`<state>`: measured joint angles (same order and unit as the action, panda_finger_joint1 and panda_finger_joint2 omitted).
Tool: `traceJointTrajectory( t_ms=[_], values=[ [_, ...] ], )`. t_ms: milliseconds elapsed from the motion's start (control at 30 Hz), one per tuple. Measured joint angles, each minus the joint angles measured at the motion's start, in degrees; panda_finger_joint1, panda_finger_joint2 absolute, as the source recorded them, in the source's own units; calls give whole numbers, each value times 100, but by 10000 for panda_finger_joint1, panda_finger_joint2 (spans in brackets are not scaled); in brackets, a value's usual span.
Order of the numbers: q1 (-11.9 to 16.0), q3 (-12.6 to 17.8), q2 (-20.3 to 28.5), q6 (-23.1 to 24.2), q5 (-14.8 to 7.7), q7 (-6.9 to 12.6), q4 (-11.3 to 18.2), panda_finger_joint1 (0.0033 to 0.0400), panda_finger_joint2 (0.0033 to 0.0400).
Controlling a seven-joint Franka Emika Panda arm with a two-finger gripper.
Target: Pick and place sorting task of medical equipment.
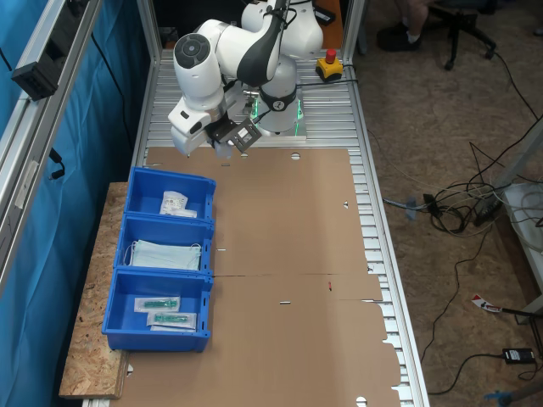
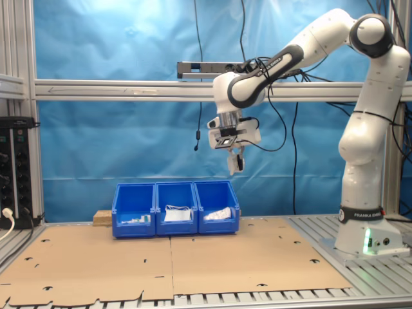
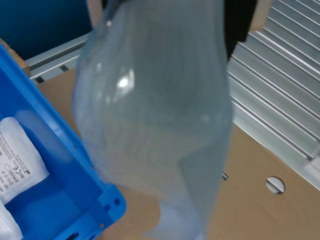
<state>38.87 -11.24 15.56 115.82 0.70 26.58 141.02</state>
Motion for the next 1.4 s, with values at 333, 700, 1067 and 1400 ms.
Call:
traceJointTrajectory(
  t_ms=[333,700,1067,1400],
  values=[
    [318,-262,-657,789,0,0,-99,59,59],
    [389,-386,-1457,1498,0,0,-471,59,59],
    [390,-332,-2009,1867,0,0,-897,59,59],
    [392,-54,-2290,2022,0,0,-1050,59,59]
  ],
)
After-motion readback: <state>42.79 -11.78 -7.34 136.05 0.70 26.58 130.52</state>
